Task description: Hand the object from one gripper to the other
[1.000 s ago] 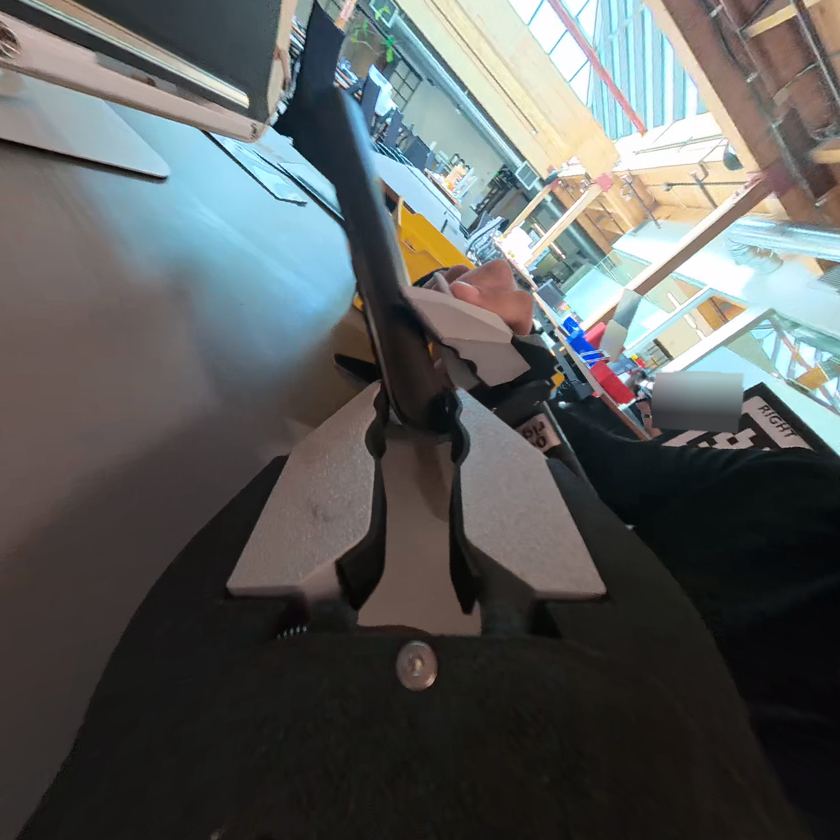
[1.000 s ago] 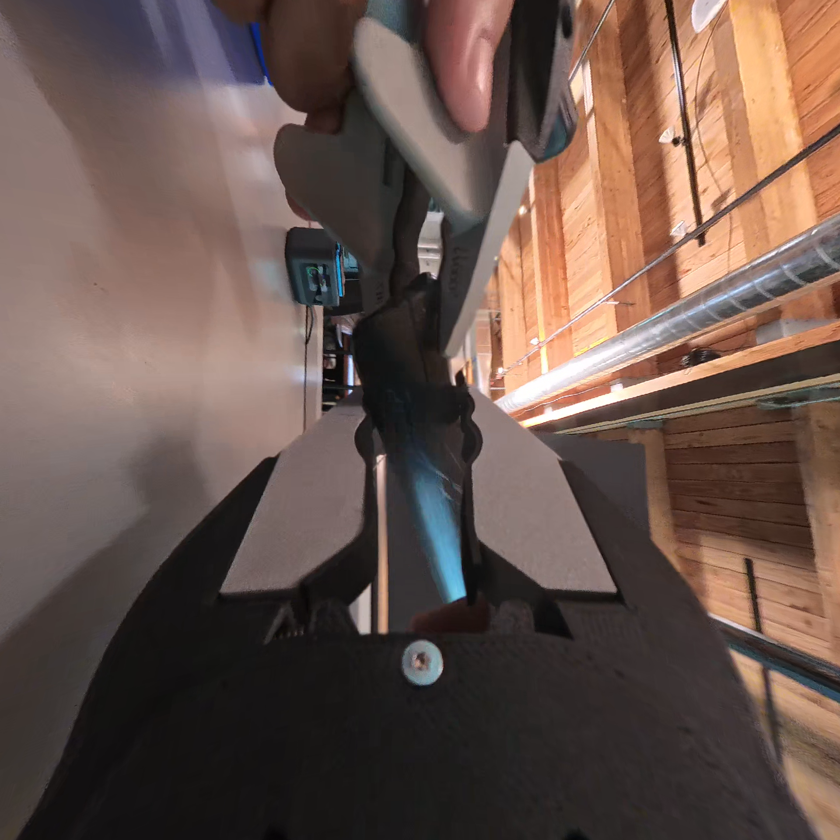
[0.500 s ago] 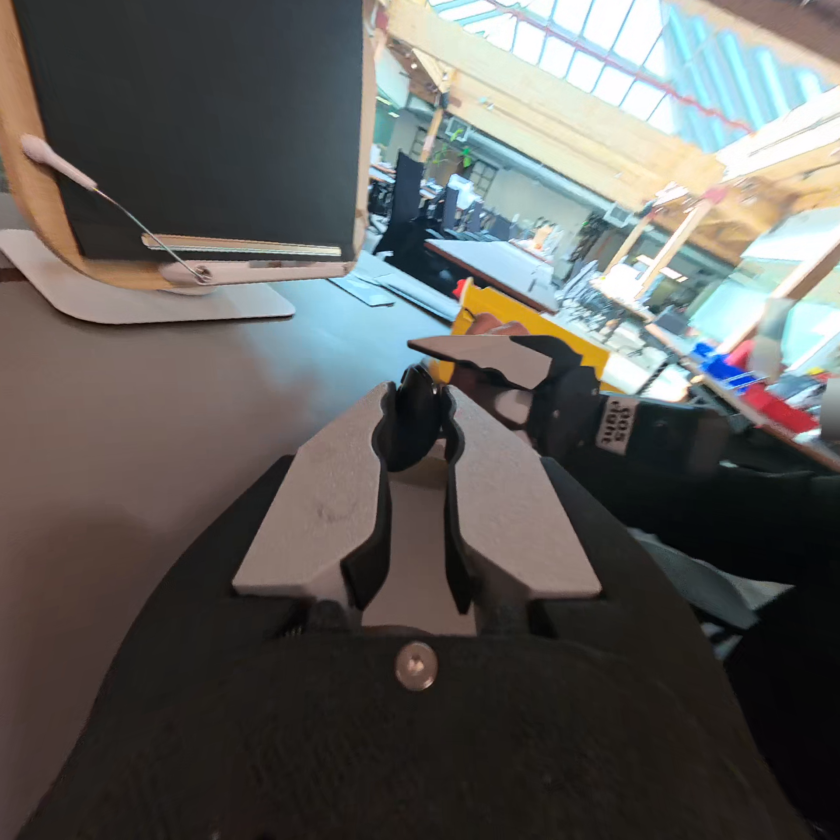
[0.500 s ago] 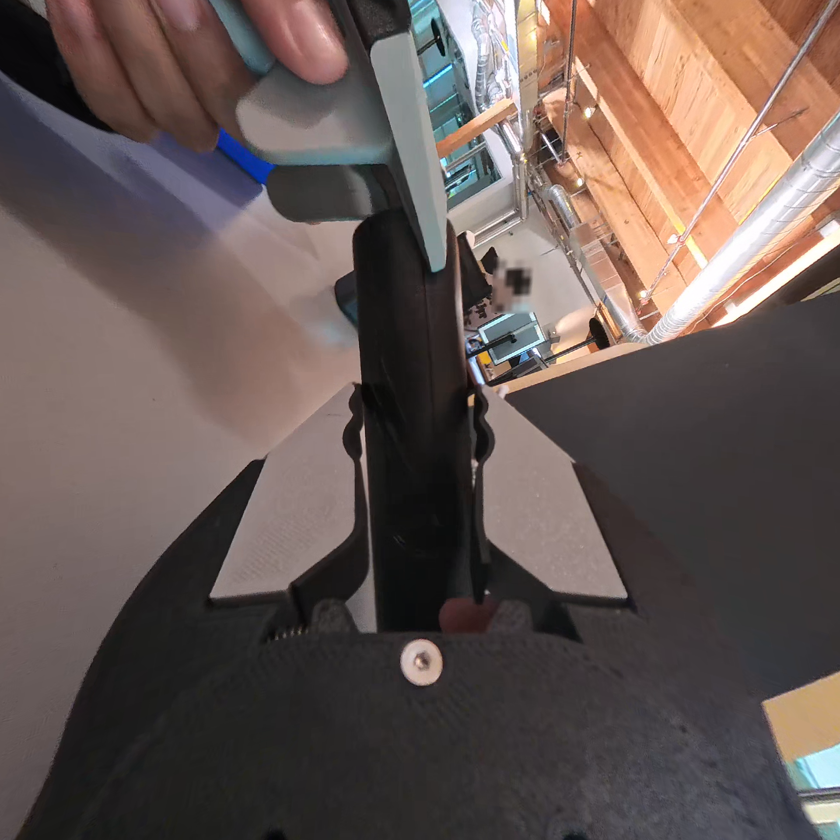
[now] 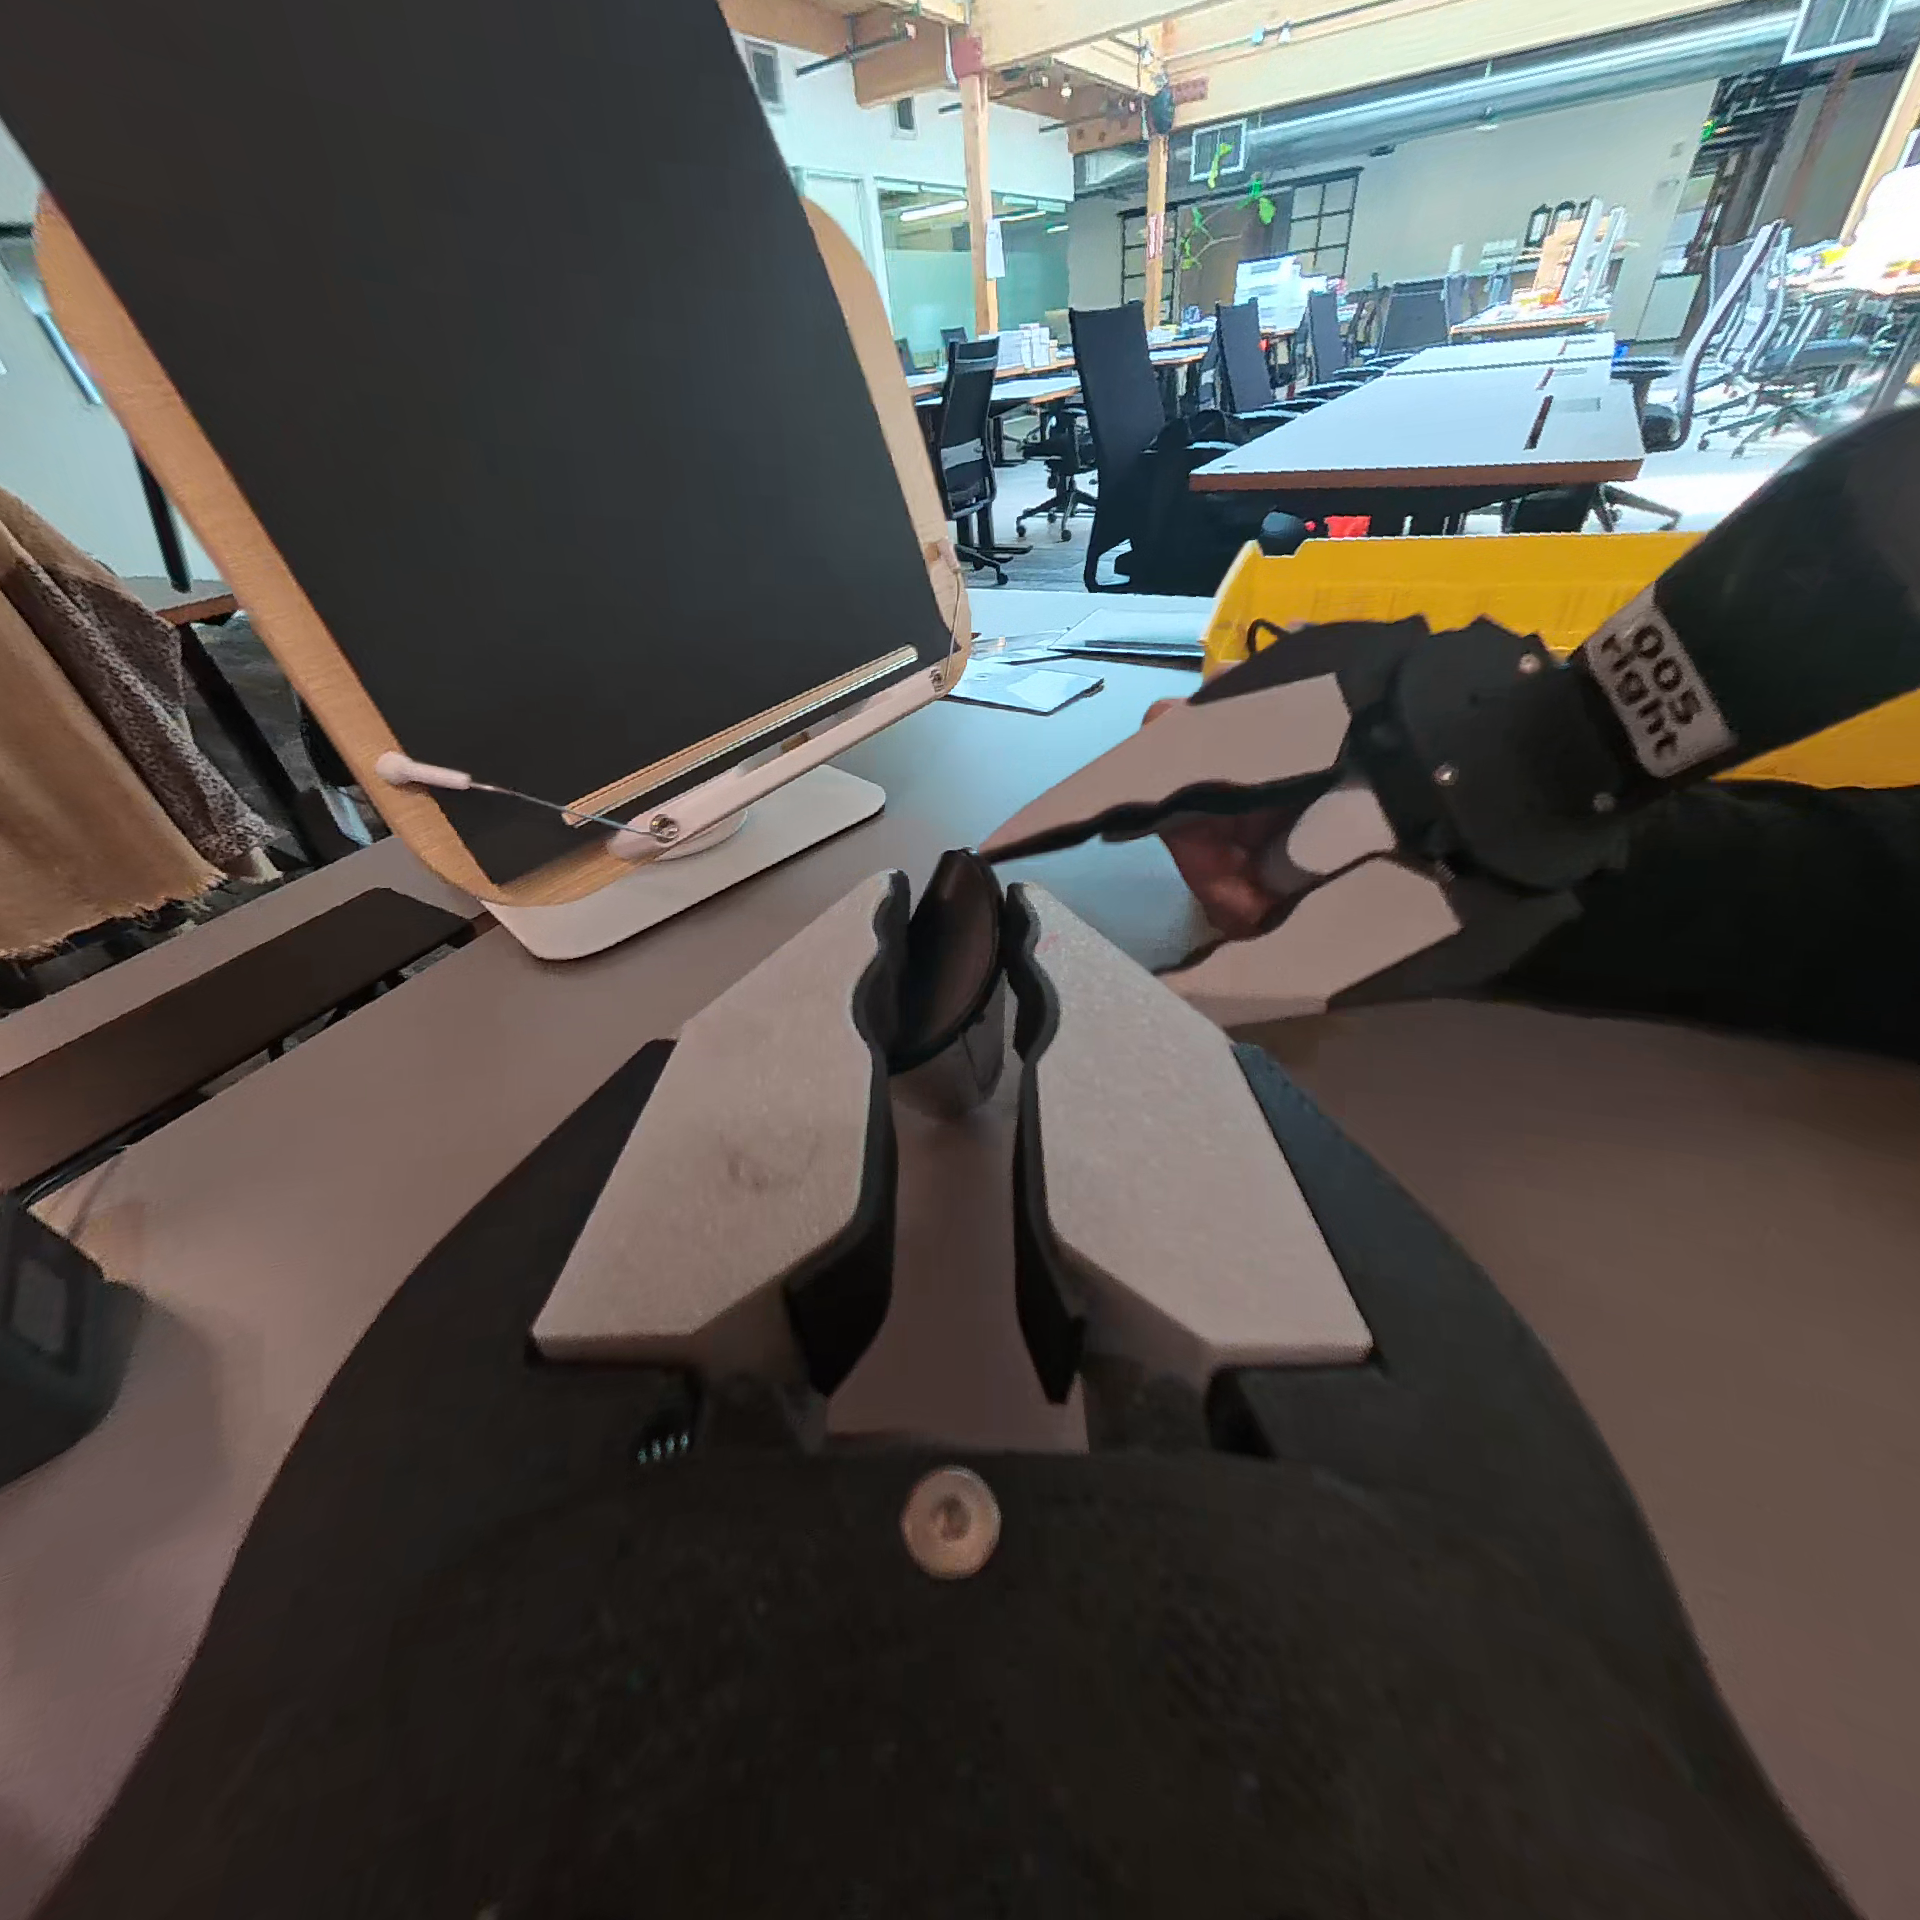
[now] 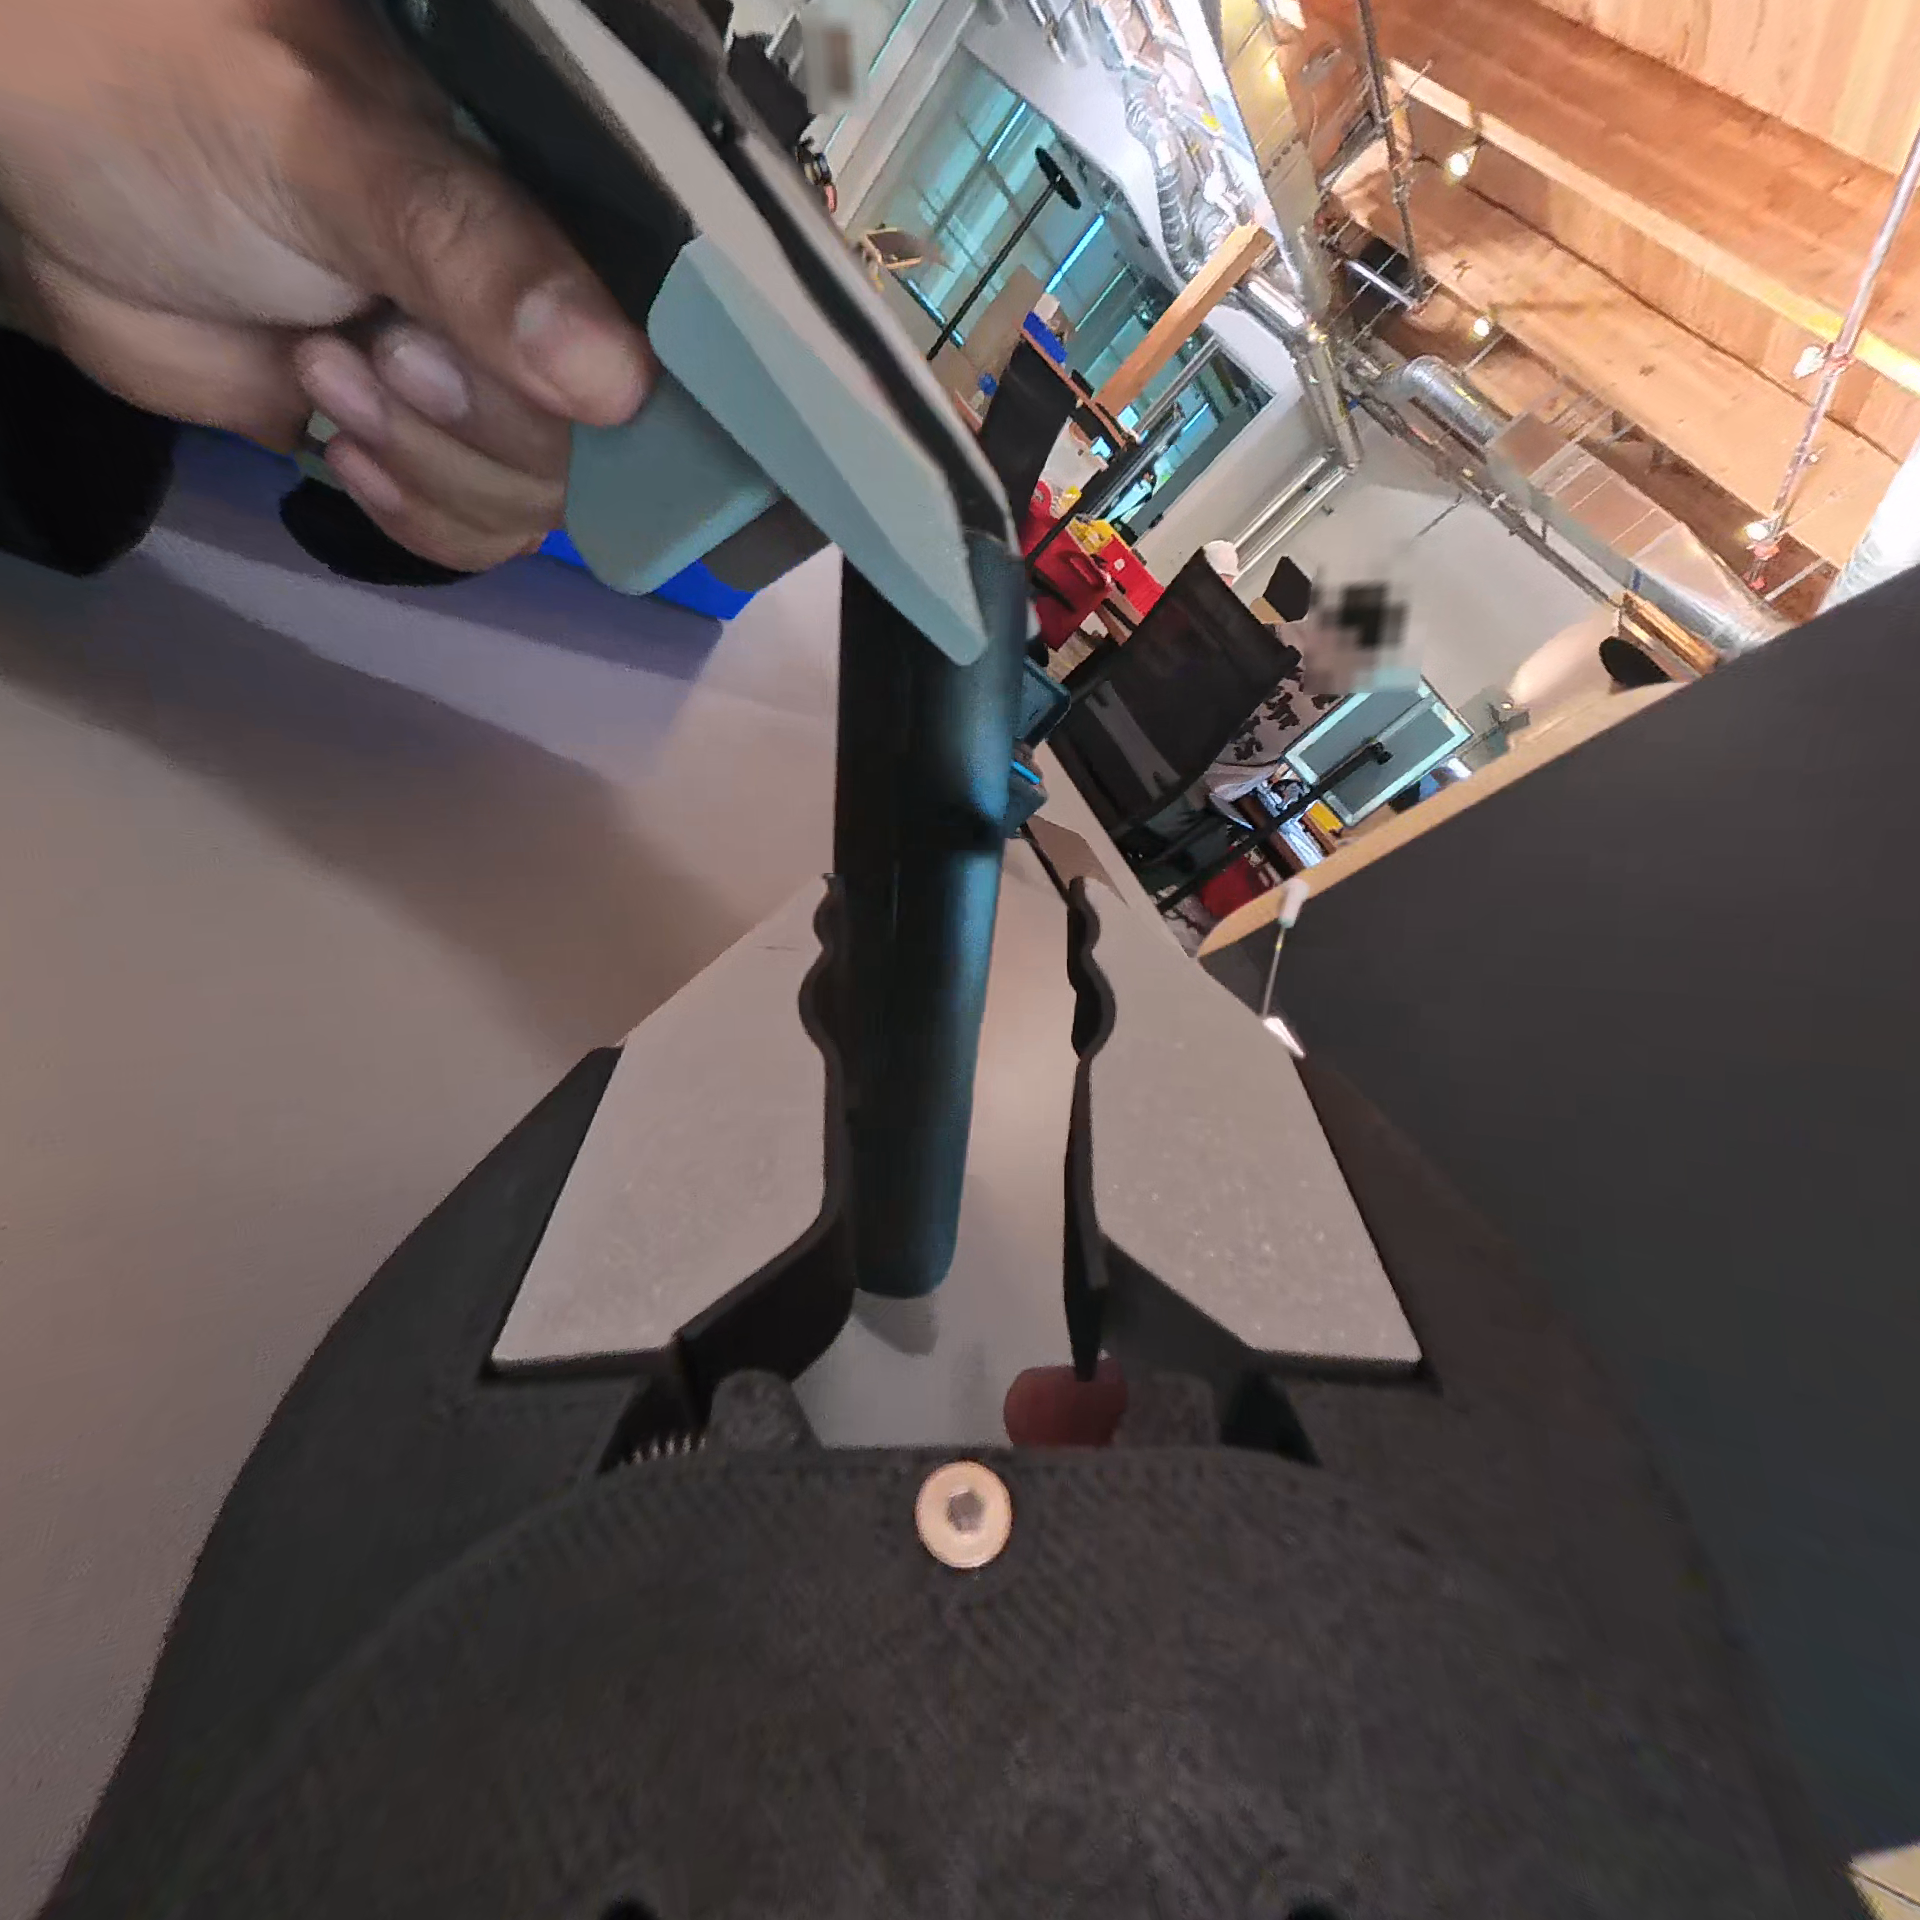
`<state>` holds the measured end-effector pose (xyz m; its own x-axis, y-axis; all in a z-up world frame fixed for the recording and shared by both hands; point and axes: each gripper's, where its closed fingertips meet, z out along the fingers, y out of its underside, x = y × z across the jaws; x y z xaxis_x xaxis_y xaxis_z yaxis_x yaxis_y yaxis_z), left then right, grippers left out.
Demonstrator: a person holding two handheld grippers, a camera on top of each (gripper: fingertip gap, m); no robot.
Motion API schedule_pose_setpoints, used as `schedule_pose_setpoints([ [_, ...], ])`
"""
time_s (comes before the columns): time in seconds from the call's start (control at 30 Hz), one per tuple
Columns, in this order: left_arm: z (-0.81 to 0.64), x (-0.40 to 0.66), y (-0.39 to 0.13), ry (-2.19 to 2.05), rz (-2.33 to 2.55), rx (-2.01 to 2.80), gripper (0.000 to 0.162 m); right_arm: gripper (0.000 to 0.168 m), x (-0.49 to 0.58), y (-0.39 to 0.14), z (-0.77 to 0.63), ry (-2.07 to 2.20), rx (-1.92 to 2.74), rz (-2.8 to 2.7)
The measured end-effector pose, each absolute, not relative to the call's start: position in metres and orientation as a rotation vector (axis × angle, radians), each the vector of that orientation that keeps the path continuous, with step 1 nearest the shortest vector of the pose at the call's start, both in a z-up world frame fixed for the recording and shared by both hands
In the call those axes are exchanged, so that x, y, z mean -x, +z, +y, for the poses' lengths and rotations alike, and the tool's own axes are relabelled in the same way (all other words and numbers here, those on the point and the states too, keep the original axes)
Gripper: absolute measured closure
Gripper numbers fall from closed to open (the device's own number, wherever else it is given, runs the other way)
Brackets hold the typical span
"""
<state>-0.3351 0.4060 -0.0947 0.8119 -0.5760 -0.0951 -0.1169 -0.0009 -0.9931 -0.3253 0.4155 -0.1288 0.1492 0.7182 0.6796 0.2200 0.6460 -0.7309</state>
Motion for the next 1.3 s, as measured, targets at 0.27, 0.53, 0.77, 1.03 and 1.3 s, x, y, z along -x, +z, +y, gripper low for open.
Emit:
schedule_pose_setpoints([
  [0.27,0.405,0.321,-0.095,-0.371,0.599,1.551,0.146,0.132,0.341,-0.139,0.425,0.269,0.938,-1.367],
  [0.53,0.41,0.325,-0.091,-0.371,0.519,1.552,0.146,0.127,0.345,-0.137,0.429,0.151,0.894,-1.314],
  [0.77,0.405,0.326,-0.082,-0.415,0.515,1.497,0.146,0.129,0.346,-0.135,0.427,0.273,0.956,-1.317],
  [1.03,0.4,0.331,-0.071,-0.45,0.478,1.422,0.145,0.13,0.345,-0.128,0.415,0.417,0.951,-1.334],
  [1.3,0.406,0.357,-0.073,-0.56,0.349,1.463,0.13,0.131,0.327,-0.109,0.438,0.618,1.087,-1.191],
])
